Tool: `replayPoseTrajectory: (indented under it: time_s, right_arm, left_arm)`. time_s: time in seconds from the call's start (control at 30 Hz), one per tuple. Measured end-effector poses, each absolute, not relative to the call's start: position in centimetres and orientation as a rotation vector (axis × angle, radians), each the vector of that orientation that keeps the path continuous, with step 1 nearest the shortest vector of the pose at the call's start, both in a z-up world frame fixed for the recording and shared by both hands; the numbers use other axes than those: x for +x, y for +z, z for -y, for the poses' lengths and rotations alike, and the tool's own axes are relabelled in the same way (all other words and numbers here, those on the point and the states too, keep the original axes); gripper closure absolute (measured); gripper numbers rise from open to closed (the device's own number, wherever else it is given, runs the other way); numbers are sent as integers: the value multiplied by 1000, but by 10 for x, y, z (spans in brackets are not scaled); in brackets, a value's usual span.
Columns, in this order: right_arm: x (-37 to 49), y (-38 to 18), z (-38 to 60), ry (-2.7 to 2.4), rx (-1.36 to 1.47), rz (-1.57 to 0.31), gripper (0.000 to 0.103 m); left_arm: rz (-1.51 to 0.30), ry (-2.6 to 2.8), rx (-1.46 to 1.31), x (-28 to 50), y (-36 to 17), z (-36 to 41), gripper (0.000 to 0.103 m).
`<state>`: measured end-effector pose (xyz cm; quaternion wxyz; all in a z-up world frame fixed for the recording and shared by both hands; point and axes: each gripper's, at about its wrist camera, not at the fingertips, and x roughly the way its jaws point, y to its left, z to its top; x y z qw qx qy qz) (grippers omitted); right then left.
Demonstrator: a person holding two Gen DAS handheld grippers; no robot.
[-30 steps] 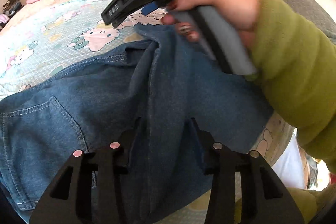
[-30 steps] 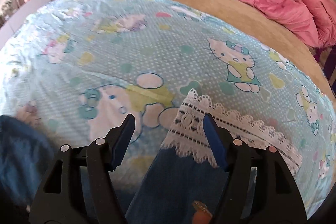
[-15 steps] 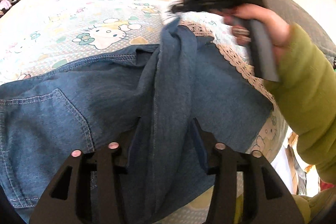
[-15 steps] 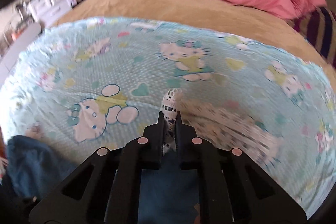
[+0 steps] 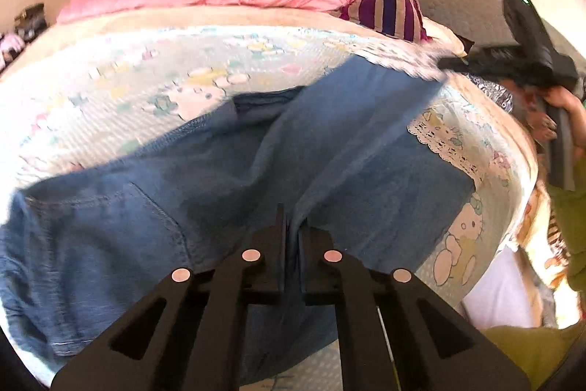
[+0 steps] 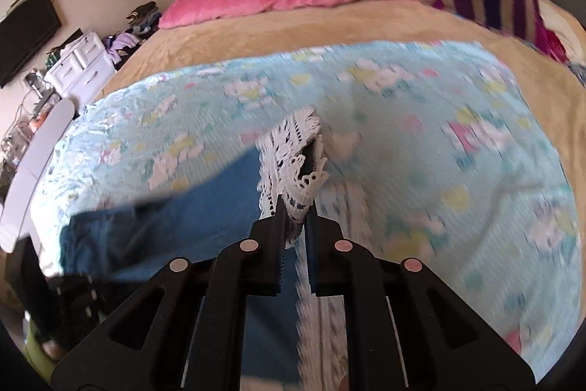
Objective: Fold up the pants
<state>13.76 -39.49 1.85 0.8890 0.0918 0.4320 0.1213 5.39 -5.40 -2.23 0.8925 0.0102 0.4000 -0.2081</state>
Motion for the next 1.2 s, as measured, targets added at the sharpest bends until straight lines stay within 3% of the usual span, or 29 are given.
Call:
replayPoseTrajectory:
  time_s: [0.27, 0.73, 0.83, 0.9, 1.1, 1.2]
  right_arm:
    - [72, -15, 404, 247, 251, -996, 98]
    - [59, -64, 436, 199, 384, -1080, 97]
    - [57, -59, 446, 202, 438, -1073, 94]
    - [55, -49, 452, 178, 424, -1038, 85]
    - [45, -12, 437, 159, 220, -887, 84]
    - [51, -19, 418, 244, 181, -915, 84]
  left_arm:
    - [-833, -427, -3, 43, -17, 38, 99]
    - [-895, -463, 139, 26, -31, 60, 99]
    - [-913, -460, 138, 27, -34, 59, 98]
    - [-915, -457, 137, 26, -35, 60, 98]
    - [-920, -444, 132, 27, -36, 59, 98]
    - [-924, -438, 133, 26, -36, 59, 98]
